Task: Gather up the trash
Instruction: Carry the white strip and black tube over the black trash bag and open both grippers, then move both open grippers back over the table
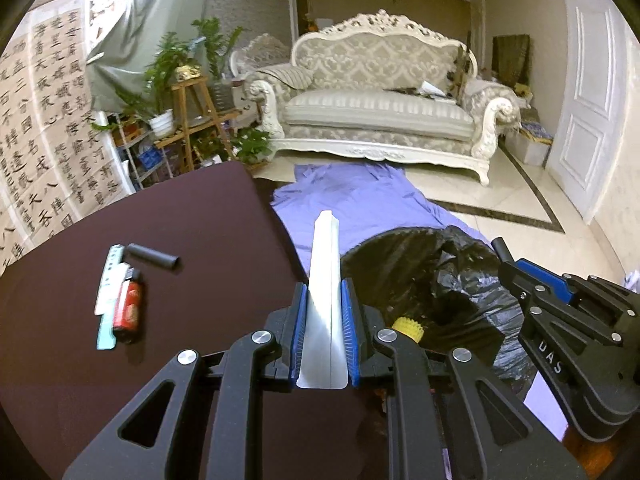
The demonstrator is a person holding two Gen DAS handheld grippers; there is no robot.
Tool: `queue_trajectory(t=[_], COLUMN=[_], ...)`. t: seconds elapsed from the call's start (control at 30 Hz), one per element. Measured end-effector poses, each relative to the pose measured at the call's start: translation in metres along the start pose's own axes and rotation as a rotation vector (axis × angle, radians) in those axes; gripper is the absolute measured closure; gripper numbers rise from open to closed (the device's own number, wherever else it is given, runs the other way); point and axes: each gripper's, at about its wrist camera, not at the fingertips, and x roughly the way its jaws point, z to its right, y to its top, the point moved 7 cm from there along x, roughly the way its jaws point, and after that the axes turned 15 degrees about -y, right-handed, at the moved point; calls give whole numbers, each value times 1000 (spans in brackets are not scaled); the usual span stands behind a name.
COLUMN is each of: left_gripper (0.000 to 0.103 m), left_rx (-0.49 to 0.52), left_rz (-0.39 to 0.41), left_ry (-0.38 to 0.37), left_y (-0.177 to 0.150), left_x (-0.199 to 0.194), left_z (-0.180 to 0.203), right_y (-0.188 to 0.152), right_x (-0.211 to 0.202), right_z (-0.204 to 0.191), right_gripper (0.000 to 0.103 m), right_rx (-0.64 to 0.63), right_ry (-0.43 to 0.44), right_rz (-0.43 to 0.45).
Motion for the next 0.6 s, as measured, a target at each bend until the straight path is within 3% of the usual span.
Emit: queue_trajectory(t=[0.13, 0.2, 0.4, 0.6], left_gripper=[78, 60, 42, 34], left_rx=[29, 24, 8, -6], left_rz=[-29, -39, -35, -6], left_ry=[19, 25, 32, 65], left_y=[-1, -2, -3, -5], left_x=[15, 19, 17, 1], left_z=[9, 9, 4, -11], right_y=[-3, -6, -10, -7], right_x=[15, 19, 22, 18], right_z=[8, 13, 18, 12], right_gripper=[87, 72, 64, 62], right_rx=[18, 28, 35, 31], right_ry=[-18, -32, -55, -41], right_rz=[-28, -38, -49, -47])
